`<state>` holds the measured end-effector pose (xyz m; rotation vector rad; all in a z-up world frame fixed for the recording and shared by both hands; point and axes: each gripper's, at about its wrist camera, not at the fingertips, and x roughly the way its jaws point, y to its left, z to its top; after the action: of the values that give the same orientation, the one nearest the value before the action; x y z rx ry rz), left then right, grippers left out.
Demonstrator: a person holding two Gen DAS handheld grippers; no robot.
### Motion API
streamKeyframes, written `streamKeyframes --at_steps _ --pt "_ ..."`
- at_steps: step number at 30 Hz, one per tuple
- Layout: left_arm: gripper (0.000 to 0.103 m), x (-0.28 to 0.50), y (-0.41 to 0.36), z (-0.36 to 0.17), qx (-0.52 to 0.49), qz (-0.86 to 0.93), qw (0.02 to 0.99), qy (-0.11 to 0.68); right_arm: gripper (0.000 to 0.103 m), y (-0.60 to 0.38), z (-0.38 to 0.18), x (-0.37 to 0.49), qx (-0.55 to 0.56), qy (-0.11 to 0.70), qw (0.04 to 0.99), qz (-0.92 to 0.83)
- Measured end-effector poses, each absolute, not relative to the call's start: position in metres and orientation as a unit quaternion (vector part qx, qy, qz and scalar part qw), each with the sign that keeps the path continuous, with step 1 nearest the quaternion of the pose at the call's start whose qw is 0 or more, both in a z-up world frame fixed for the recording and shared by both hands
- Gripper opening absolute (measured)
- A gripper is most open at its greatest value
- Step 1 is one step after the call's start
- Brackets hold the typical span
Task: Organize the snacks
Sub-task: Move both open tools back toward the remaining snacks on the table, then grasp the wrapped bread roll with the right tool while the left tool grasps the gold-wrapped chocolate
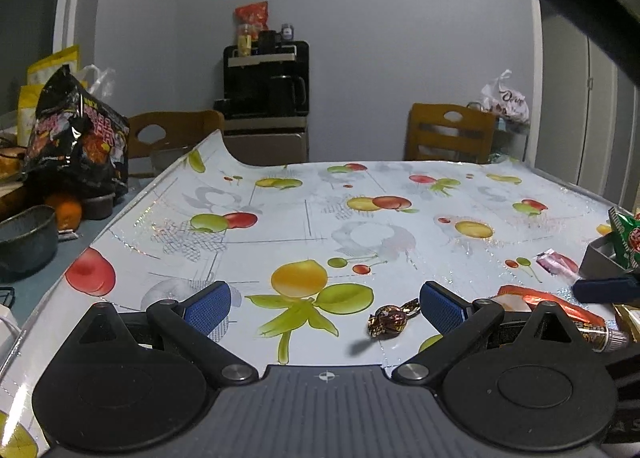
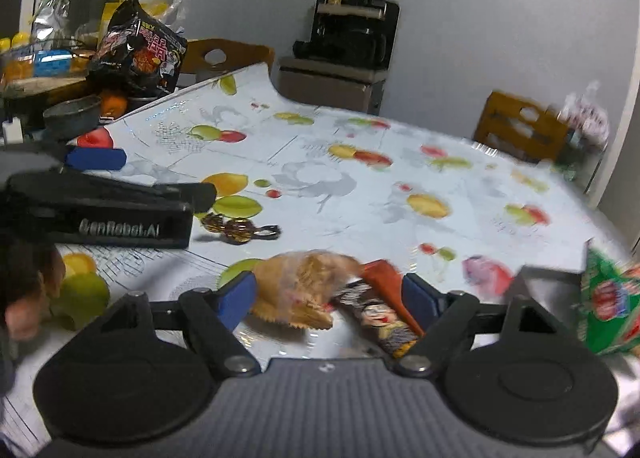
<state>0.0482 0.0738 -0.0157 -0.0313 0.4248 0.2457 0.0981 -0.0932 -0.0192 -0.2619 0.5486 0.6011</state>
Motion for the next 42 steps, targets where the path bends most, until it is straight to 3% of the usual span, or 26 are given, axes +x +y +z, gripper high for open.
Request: streamKeyframes --at_steps 11,17,19,36,38,42 --pt "0.102 0.048 0.084 -0.019 -0.048 0.115 0.972 0.201 0.08 -0.061 -0.034 0.125 -0.092 0.303 0.898 0.305" --pt "0.102 0.051 0.082 -0.02 -0.046 0.104 0.971 0.21 0.049 -0.063 -0.039 0.125 -0.097 0.307 0.898 0.3" --pt "0.102 0.054 0.08 -0.021 -0.045 0.1 0.97 0.215 0.045 -0.068 -0.036 0.123 -0.093 0.308 0.898 0.301" --pt "0.101 0.105 0.053 -0.034 0.015 0.032 0.956 0.292 0.043 -0.151 -0.009 0.064 -0.084 0.296 0.9 0.309" --pt "0.096 0.105 0.053 -0.035 0.013 0.027 0.955 0.295 0.043 -0.159 -0.009 0.059 -0.087 0.298 0.899 0.308" --pt "0.072 0.11 0.052 -0.038 0.013 0.019 0.95 0.31 0.043 -0.17 -0.011 0.054 -0.08 0.307 0.898 0.304"
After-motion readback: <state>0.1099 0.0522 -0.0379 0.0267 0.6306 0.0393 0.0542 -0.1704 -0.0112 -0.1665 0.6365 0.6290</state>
